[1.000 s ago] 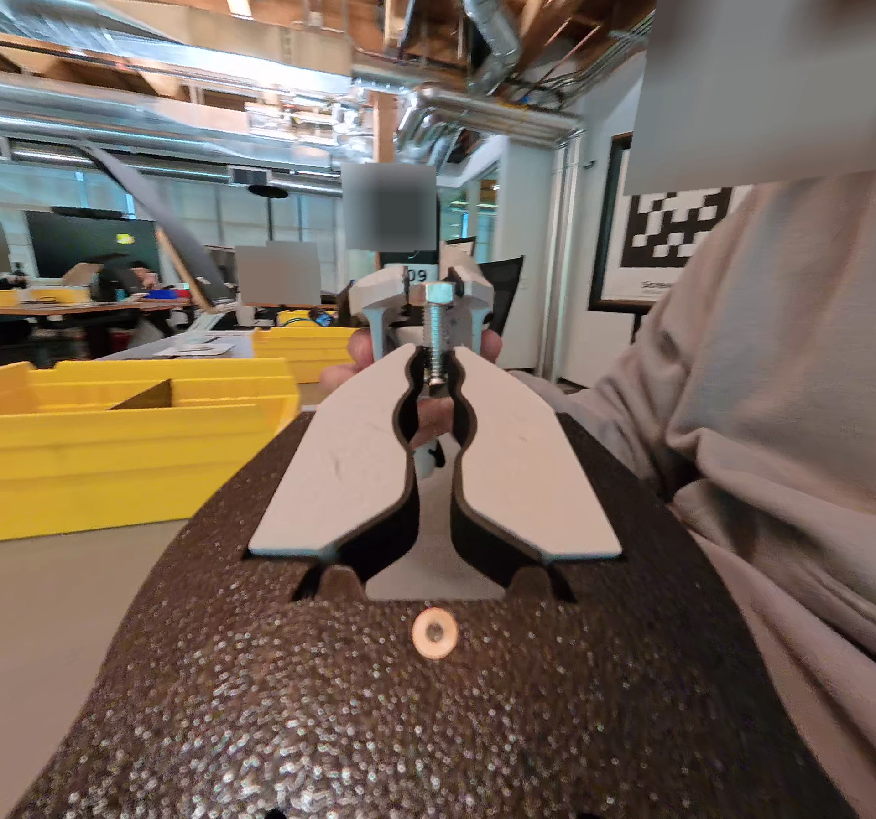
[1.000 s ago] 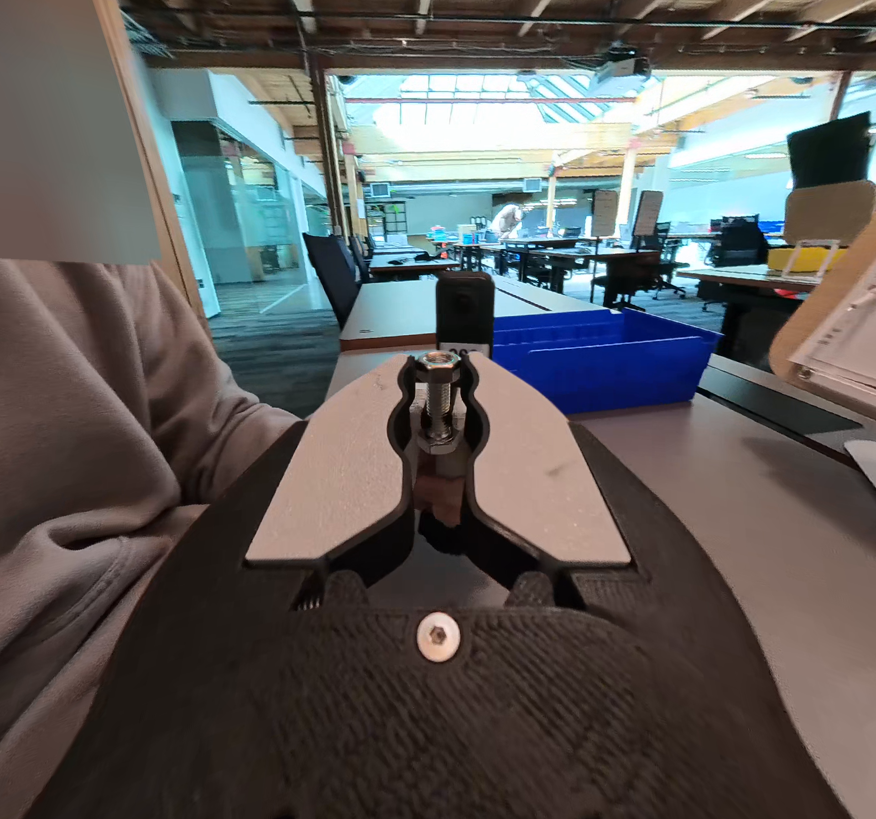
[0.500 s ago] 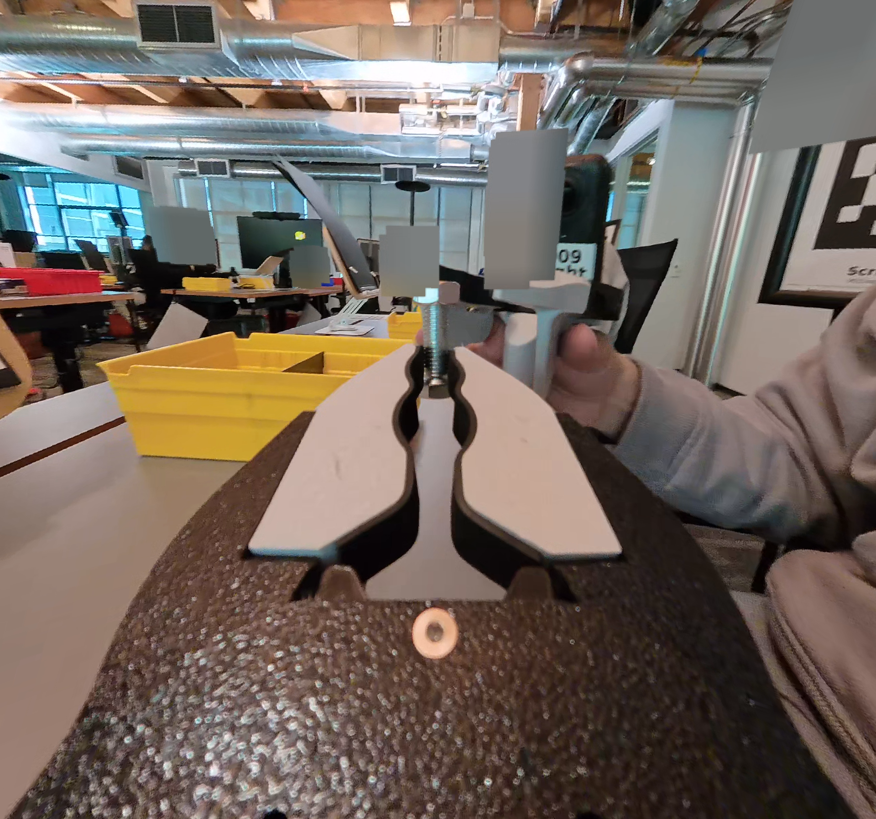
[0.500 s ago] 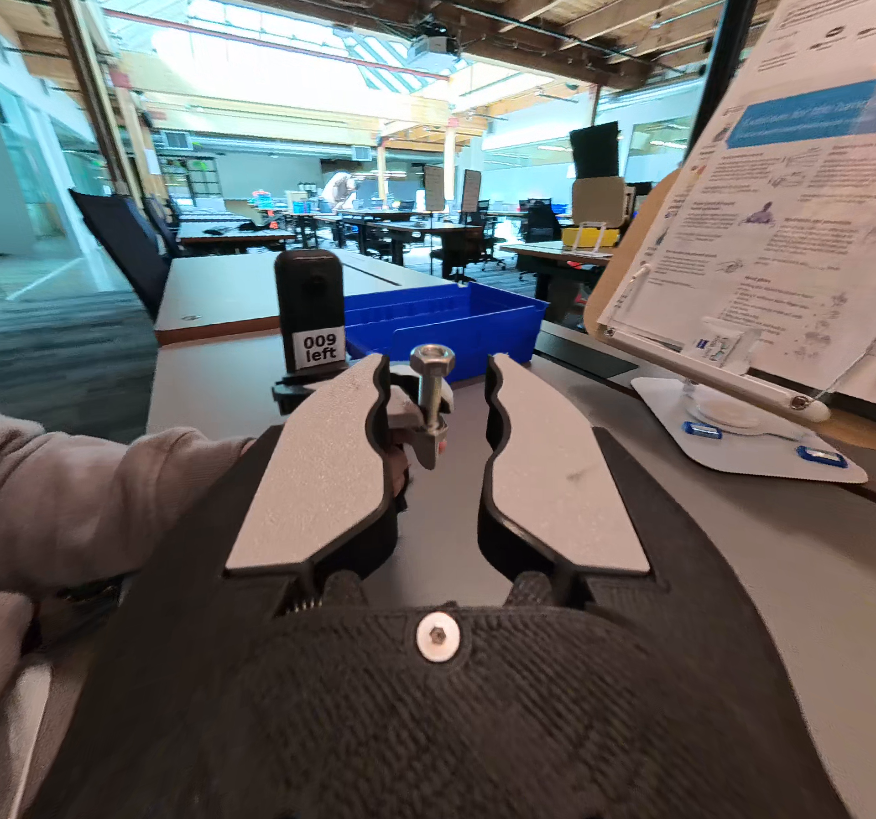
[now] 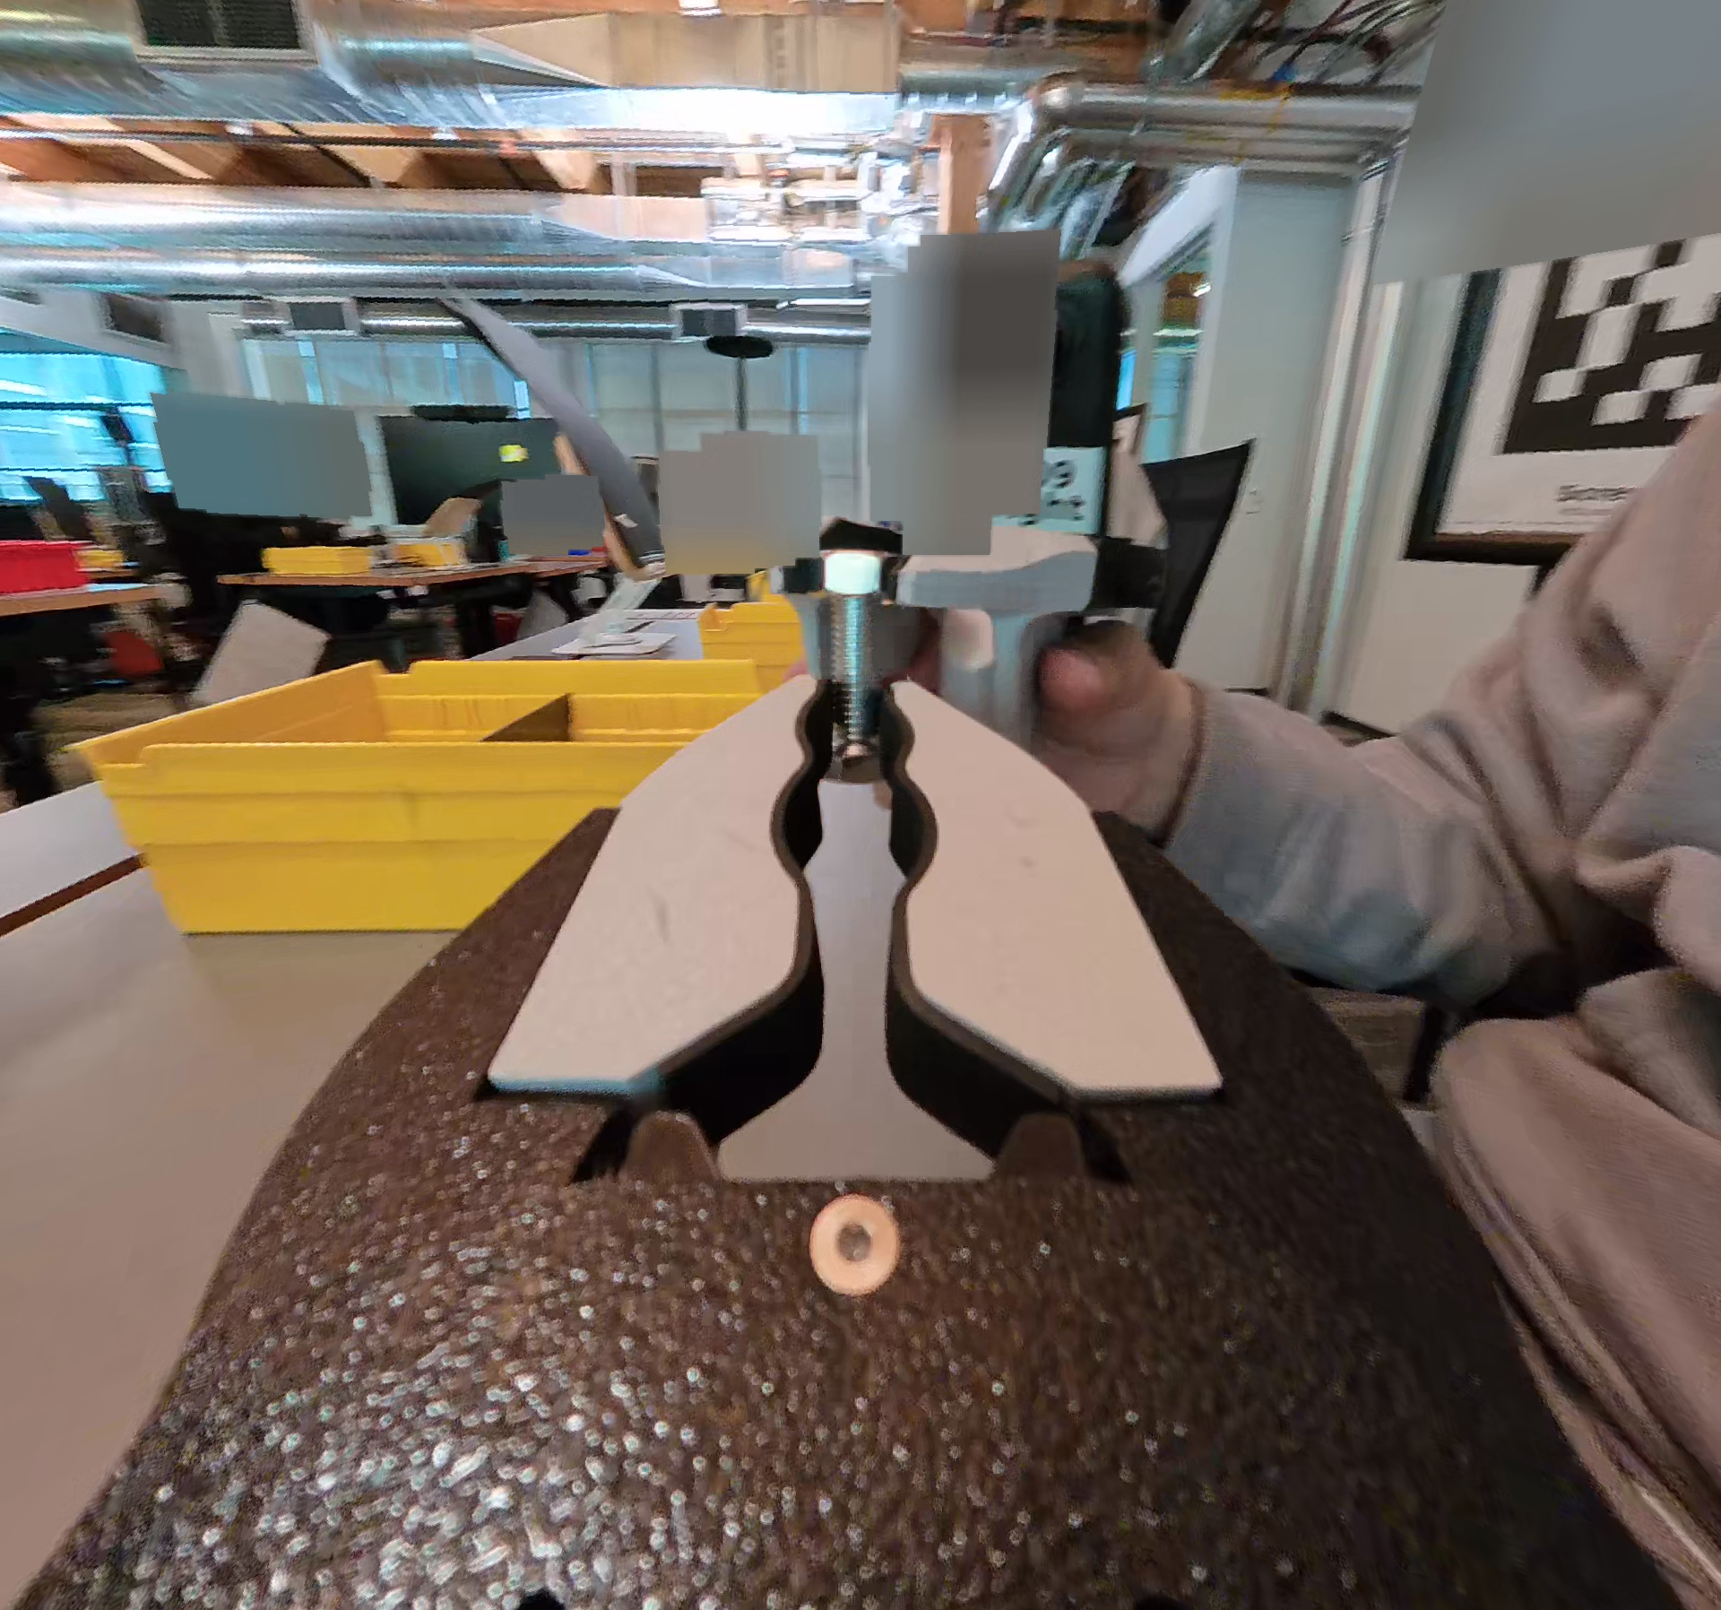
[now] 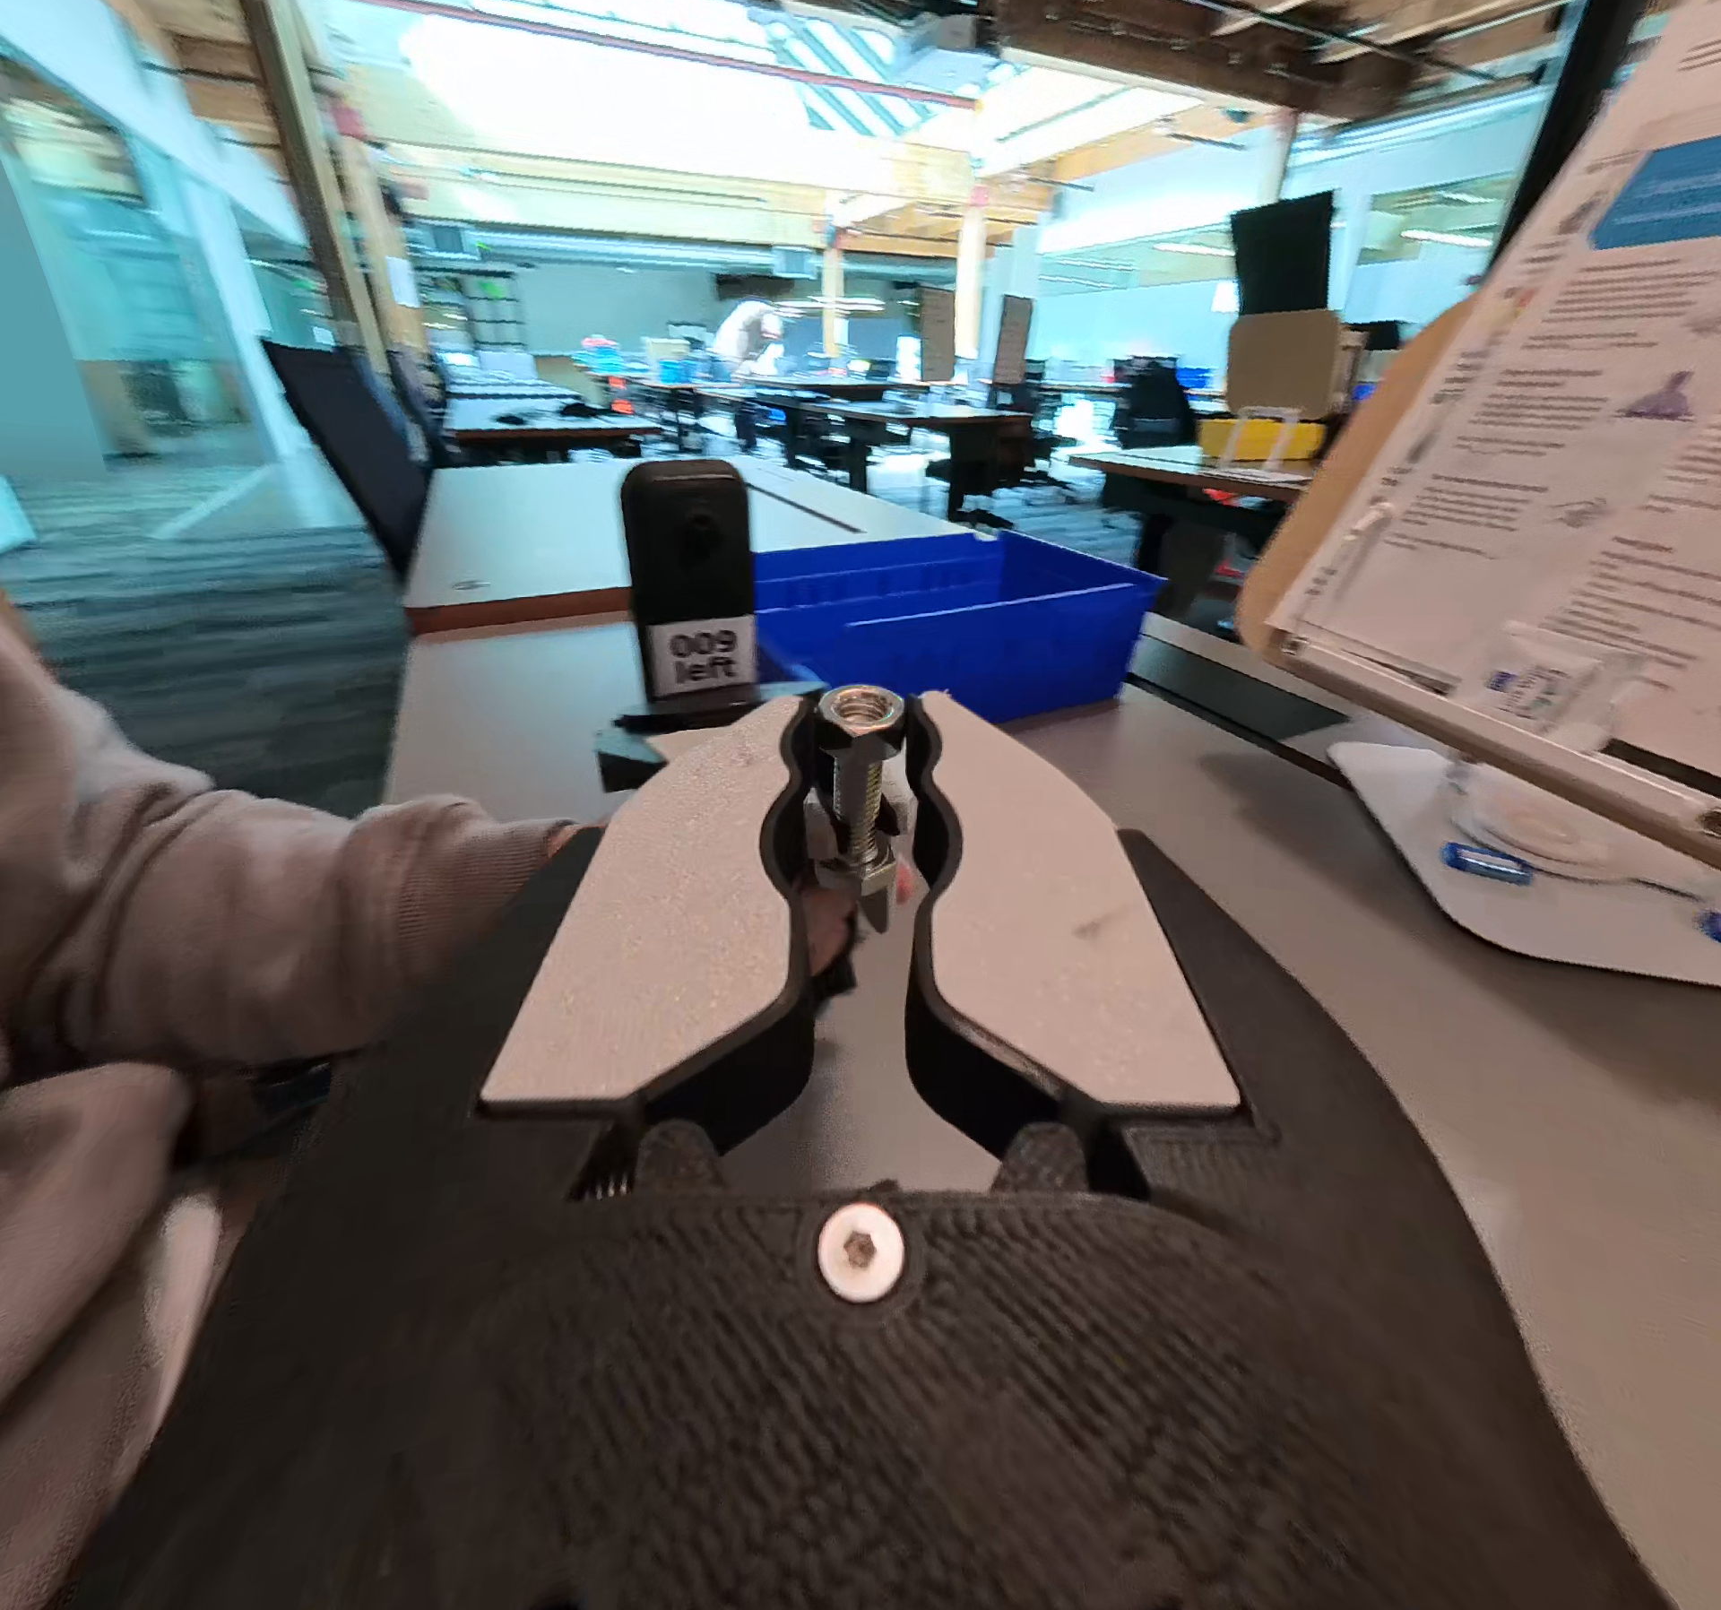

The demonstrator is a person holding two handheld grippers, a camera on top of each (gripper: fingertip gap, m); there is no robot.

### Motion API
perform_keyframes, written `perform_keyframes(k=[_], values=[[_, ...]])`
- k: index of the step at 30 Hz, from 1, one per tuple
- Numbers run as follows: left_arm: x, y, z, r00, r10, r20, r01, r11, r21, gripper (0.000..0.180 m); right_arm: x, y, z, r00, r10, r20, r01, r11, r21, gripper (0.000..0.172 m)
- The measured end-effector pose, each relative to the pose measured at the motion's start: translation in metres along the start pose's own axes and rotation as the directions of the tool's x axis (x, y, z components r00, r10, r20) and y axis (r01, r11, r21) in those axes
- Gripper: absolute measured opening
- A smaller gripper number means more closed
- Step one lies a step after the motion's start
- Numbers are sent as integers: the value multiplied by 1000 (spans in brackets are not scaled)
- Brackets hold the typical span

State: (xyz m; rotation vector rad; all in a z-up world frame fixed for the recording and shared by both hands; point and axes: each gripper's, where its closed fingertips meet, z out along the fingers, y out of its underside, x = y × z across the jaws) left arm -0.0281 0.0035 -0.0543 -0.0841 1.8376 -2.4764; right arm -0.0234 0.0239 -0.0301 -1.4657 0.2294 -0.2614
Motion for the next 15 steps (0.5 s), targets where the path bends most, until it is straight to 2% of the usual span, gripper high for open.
perform_keyframes(k=[3,5,9,13,15], values=[[12,-2,3,995,-40,-94,42,999,23,8,-11,-4,-6,992,30,123,-32,999,18,18],[15,-2,4,993,-41,-112,43,999,22,8,-13,-4,-9,989,20,147,-23,1000,19,18],[10,-1,2,996,-32,-80,33,999,19,9,-7,-3,-11,995,-2,103,0,1000,23,21],[3,-5,-3,999,-29,-38,31,999,39,8,6,-5,-14,998,40,43,-41,998,38,21],[0,-4,-3,1000,-23,-15,24,999,34,9,11,-6,-16,998,63,24,-64,997,50,29]])
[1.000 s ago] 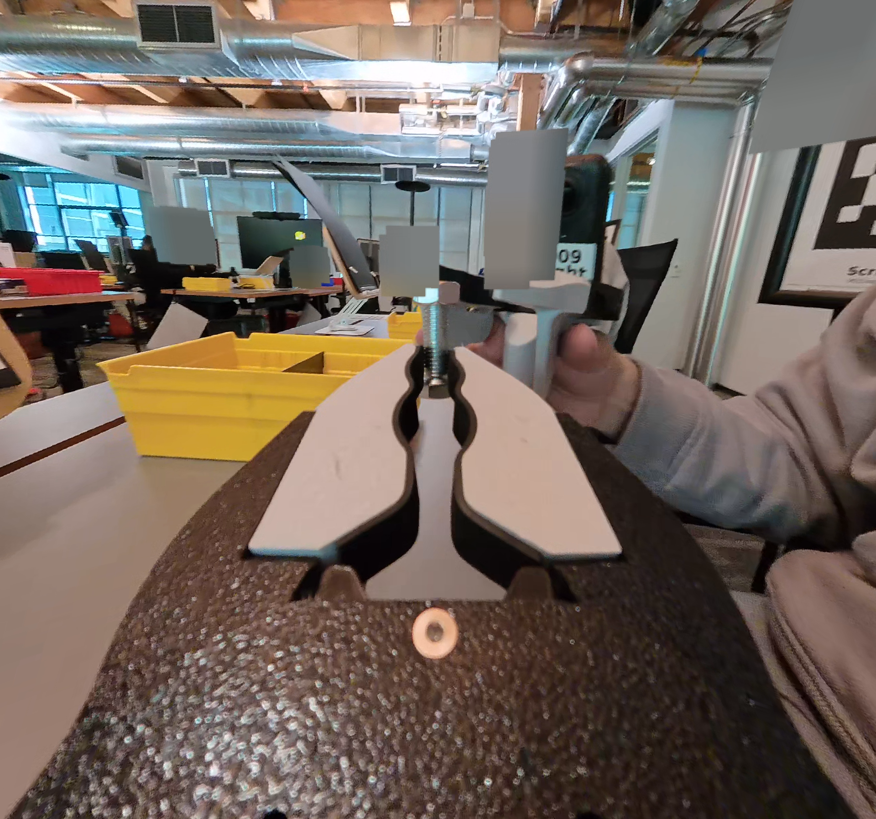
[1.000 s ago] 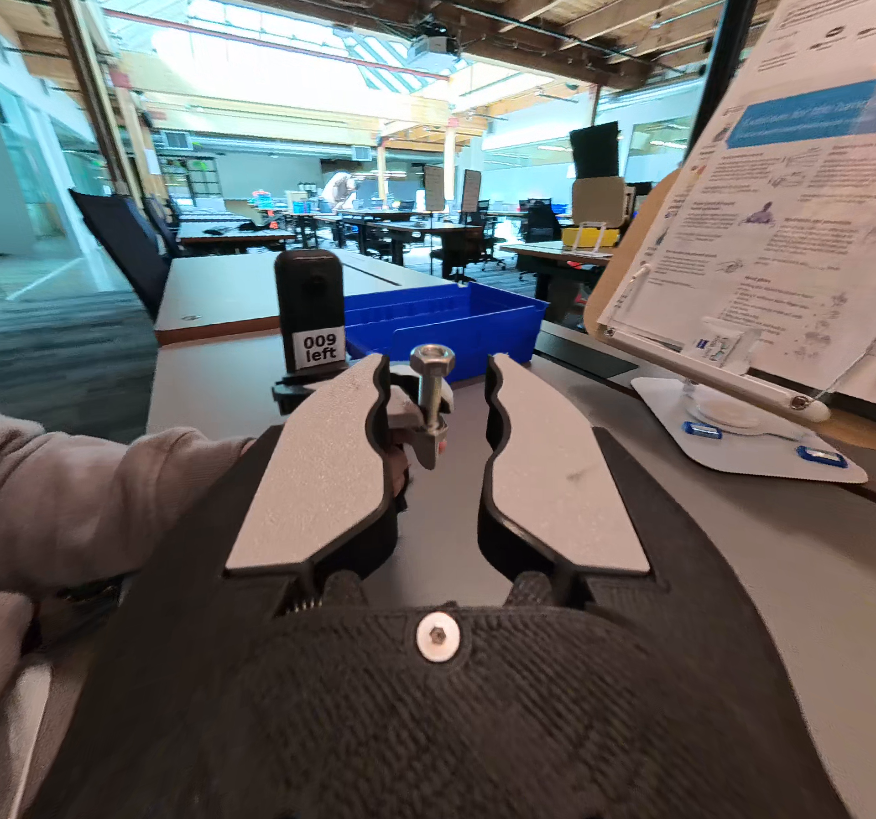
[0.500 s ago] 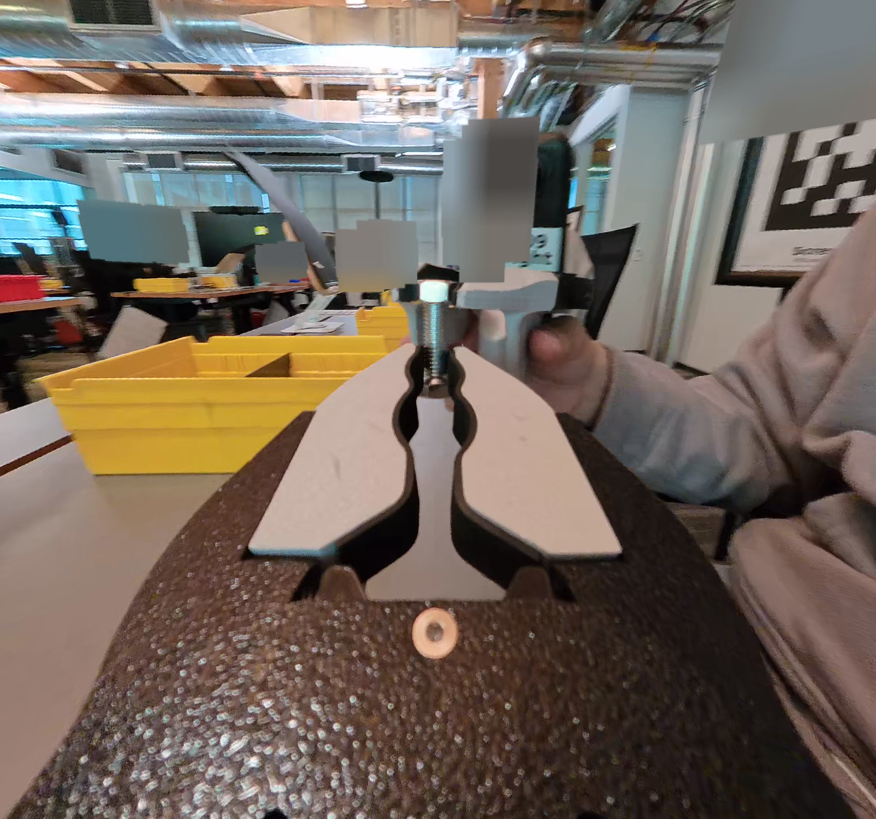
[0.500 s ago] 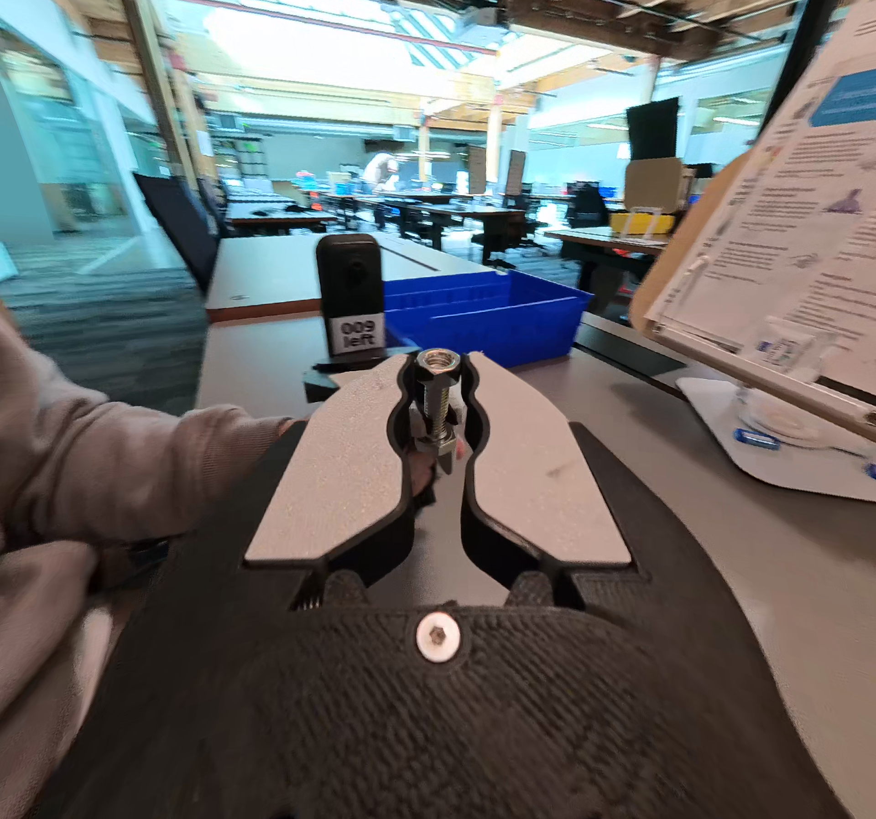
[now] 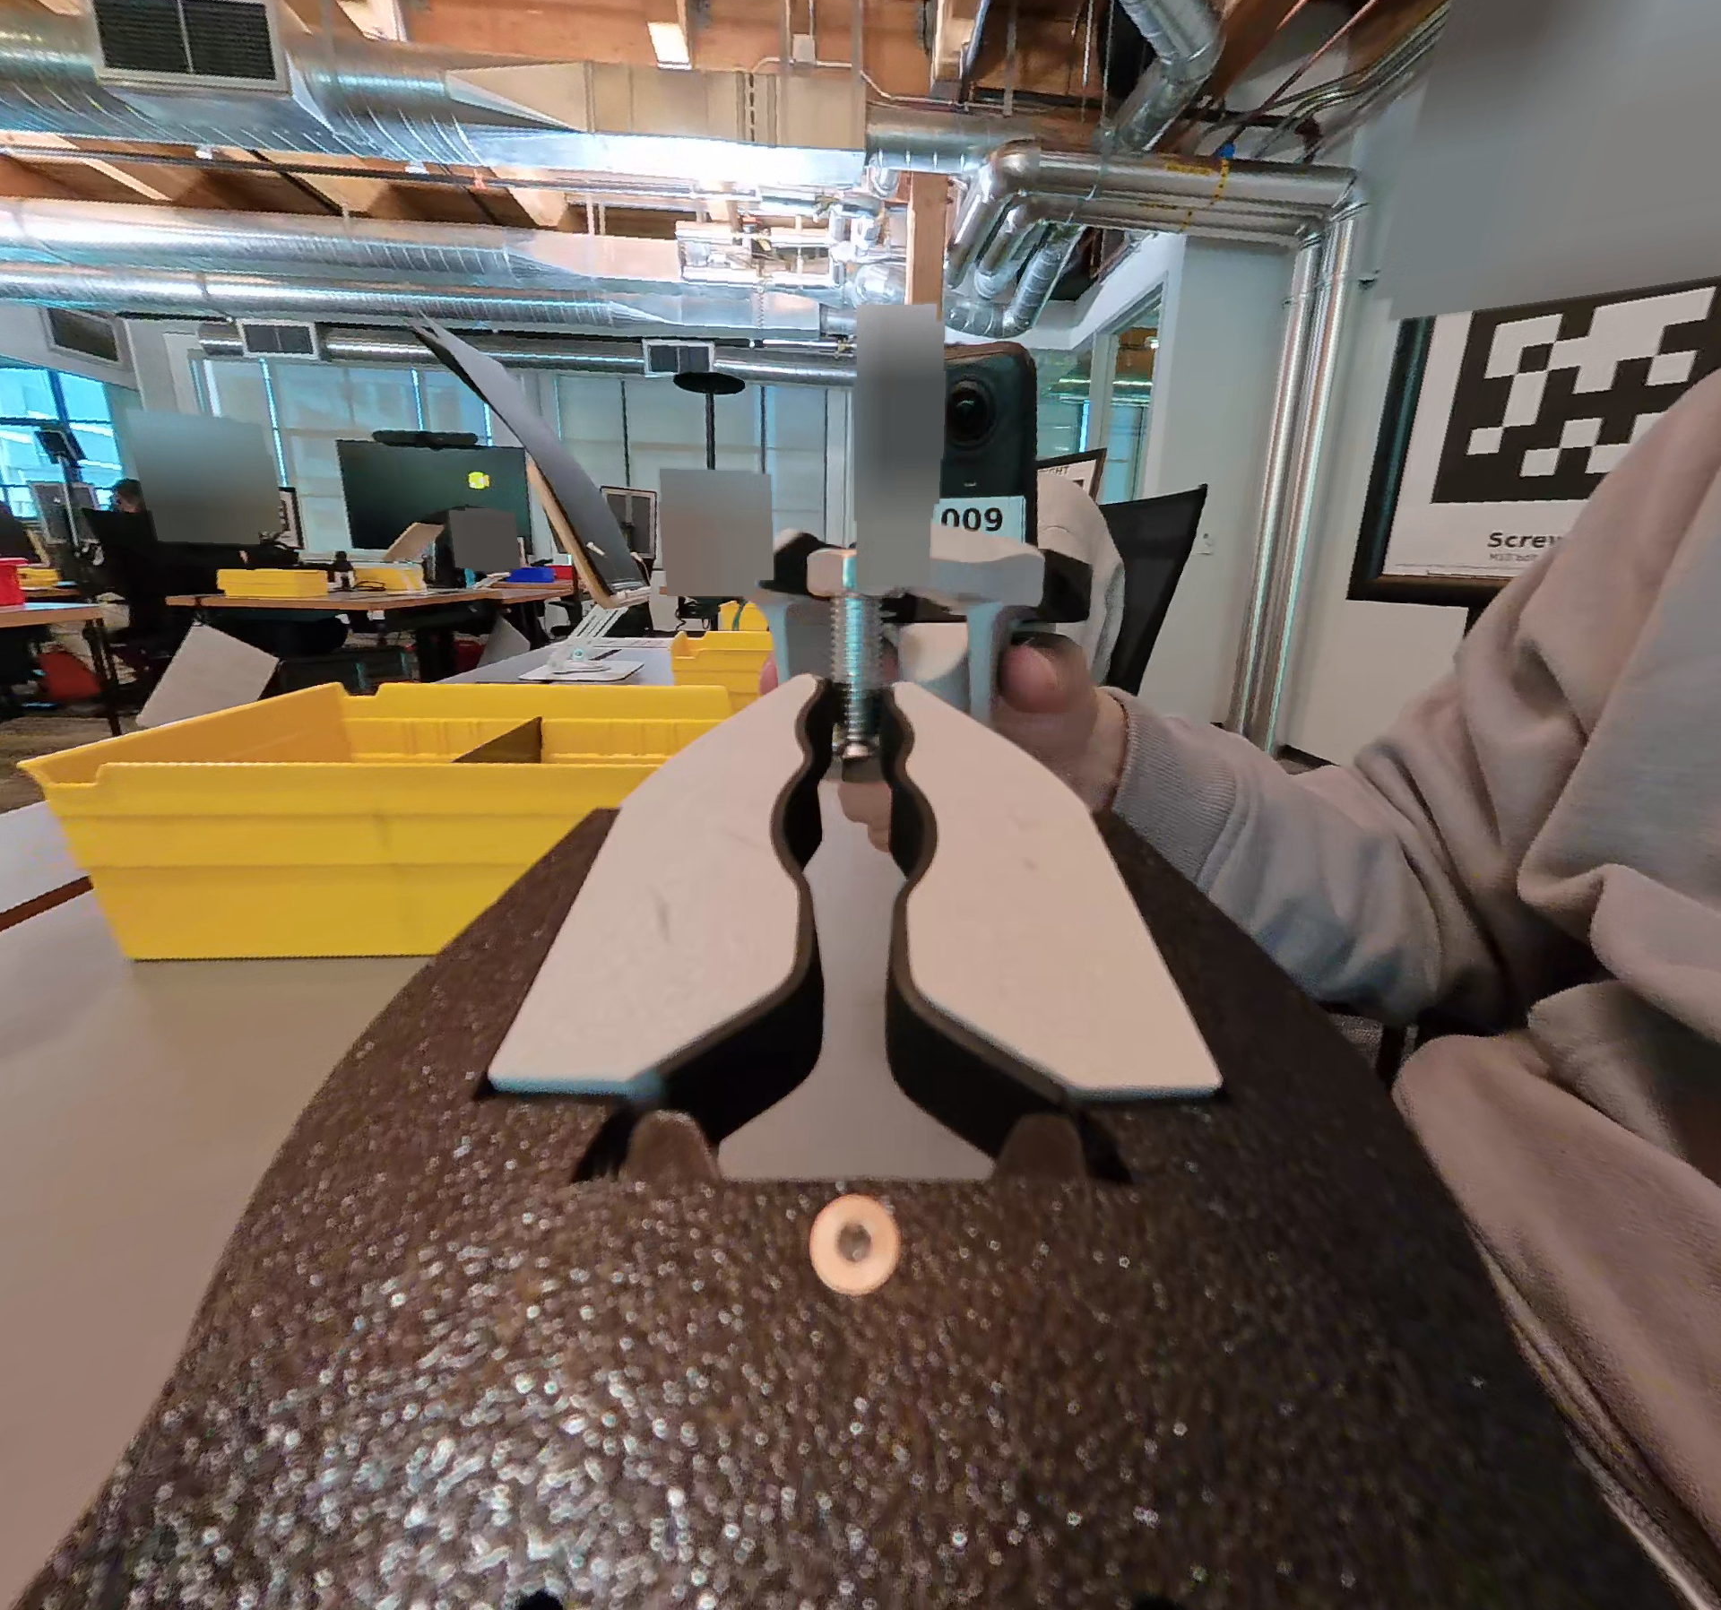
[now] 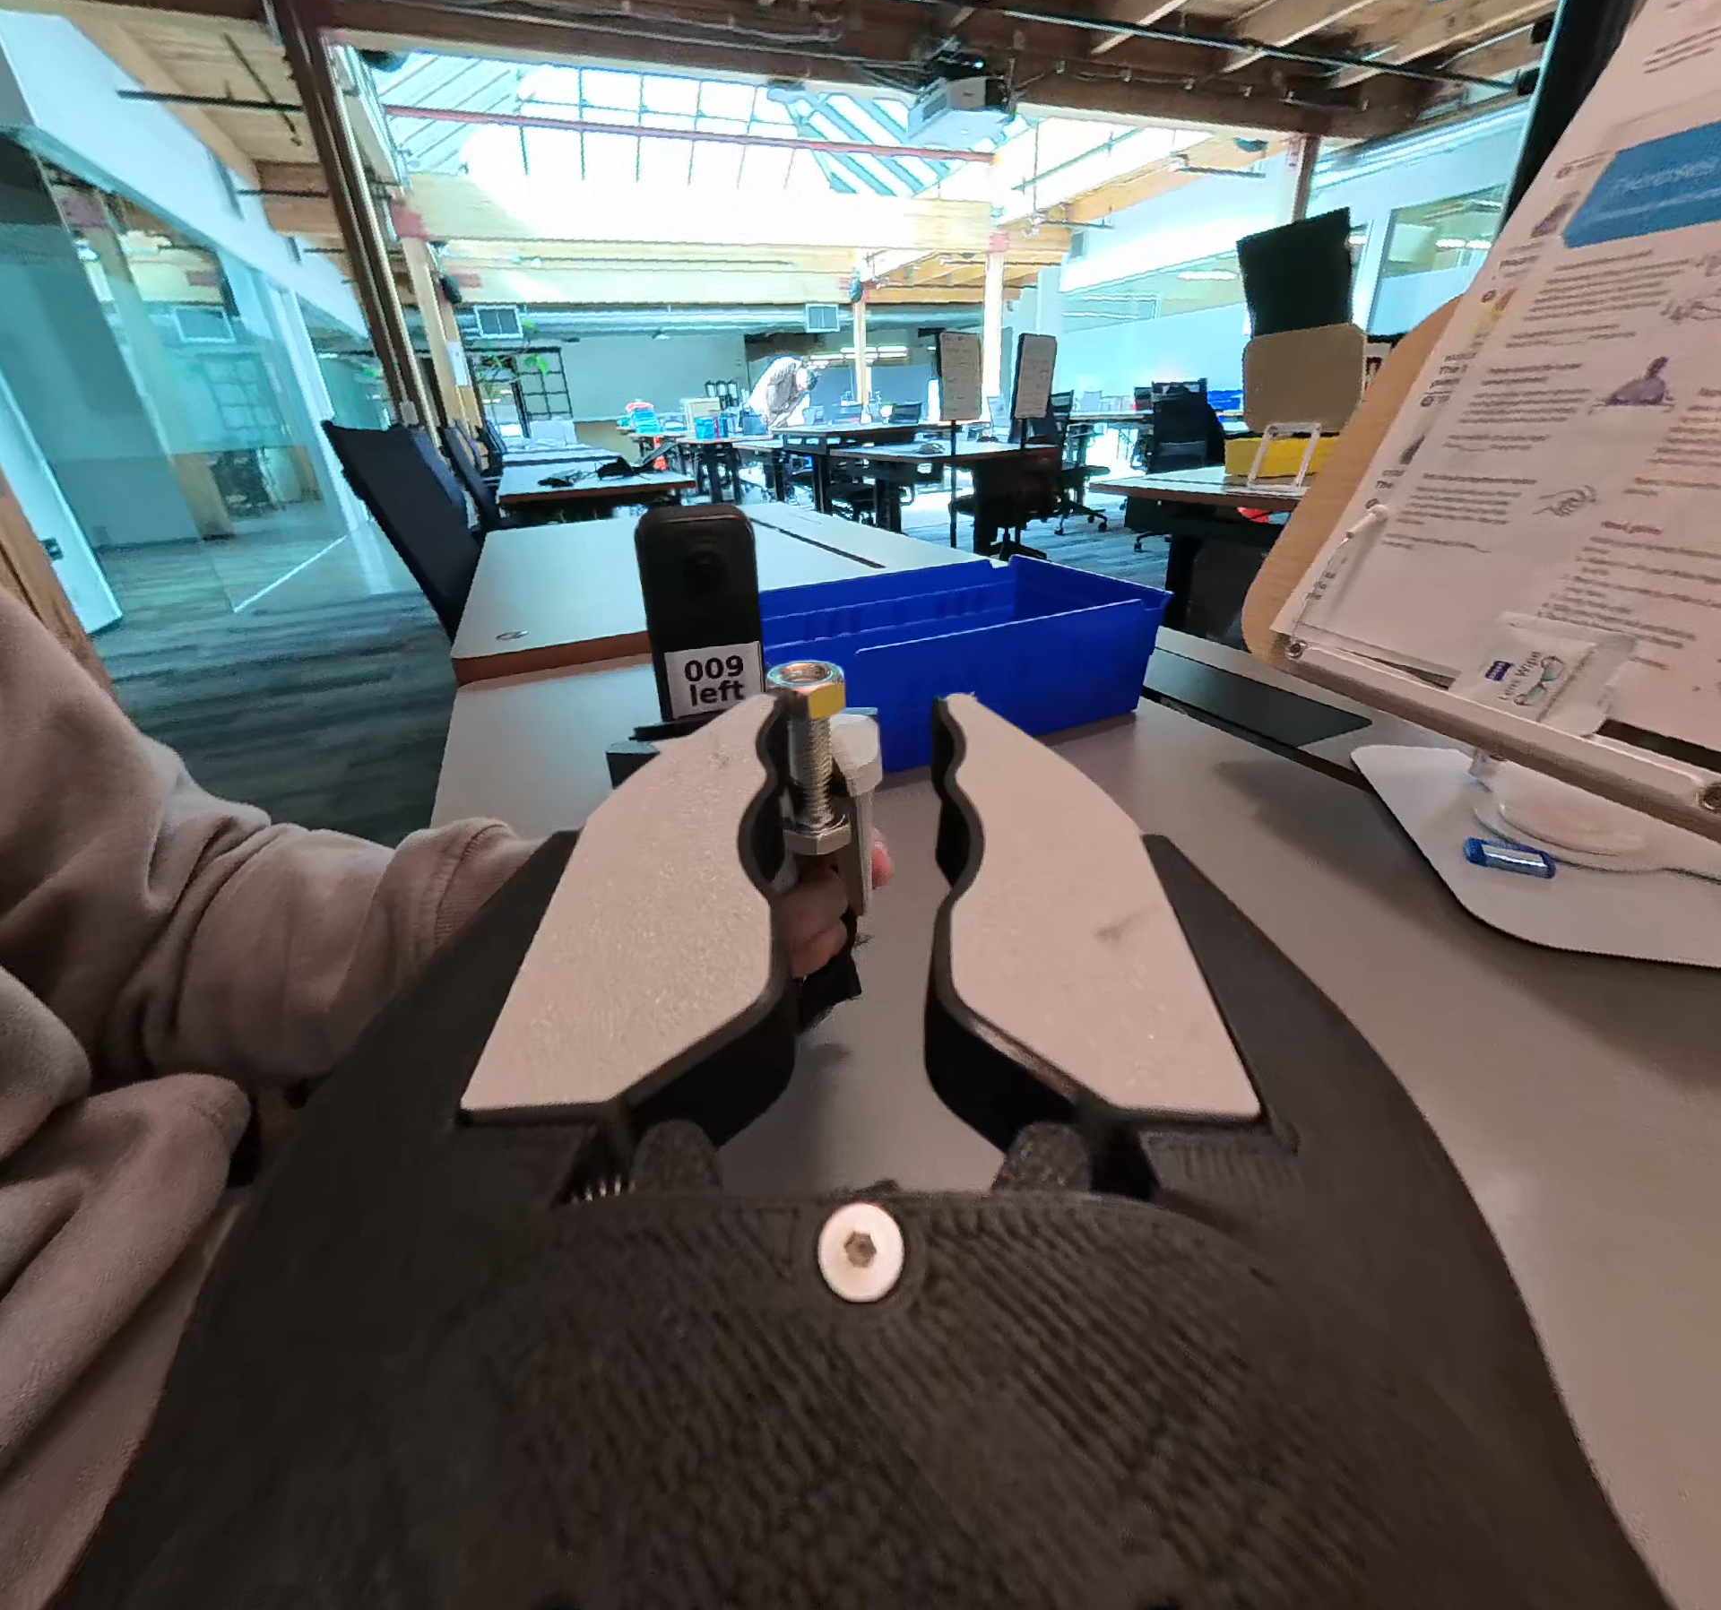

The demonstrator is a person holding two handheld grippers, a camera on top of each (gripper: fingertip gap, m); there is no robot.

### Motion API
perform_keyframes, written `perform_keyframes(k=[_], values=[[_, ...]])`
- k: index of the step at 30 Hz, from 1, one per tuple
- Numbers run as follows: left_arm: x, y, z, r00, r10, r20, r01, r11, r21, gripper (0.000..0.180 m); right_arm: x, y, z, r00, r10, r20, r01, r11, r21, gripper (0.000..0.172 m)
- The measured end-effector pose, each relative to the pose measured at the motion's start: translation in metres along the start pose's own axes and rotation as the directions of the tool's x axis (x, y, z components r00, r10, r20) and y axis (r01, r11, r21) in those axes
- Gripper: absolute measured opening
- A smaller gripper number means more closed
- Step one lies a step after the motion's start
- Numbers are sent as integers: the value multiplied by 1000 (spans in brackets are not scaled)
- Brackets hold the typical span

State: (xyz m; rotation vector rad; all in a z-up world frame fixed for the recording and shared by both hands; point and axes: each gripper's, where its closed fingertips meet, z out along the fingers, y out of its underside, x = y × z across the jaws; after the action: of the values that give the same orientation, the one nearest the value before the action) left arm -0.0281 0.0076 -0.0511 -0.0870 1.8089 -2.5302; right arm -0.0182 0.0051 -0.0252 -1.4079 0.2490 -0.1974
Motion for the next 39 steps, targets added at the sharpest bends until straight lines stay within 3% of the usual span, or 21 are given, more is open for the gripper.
perform_keyframes(k=[5,8,10,15,25,32,39], values=[[-3,3,1,999,17,30,-17,1000,-19,9,-6,1,5,1000,-12,-8,11,1000,-18,38],[-5,5,1,998,38,50,-36,999,-41,8,1,4,11,995,-23,-97,20,999,-38,31],[-6,6,2,998,42,56,-39,998,-46,9,-6,5,13,997,-34,-66,31,999,-39,17],[-7,9,2,997,48,59,-44,997,-66,8,-5,8,12,997,-54,-48,50,996,-74,17],[26,-2,6,977,-70,-199,74,997,12,8,-35,-5,2,975,-14,221,12,1000,11,17],[29,1,7,972,-83,-218,83,997,-7,8,-38,-3,-2,968,-50,244,54,999,-8,17],[10,4,5,997,-27,-73,26,999,-23,8,-15,0,-2,994,-39,102,40,999,-7,22]])
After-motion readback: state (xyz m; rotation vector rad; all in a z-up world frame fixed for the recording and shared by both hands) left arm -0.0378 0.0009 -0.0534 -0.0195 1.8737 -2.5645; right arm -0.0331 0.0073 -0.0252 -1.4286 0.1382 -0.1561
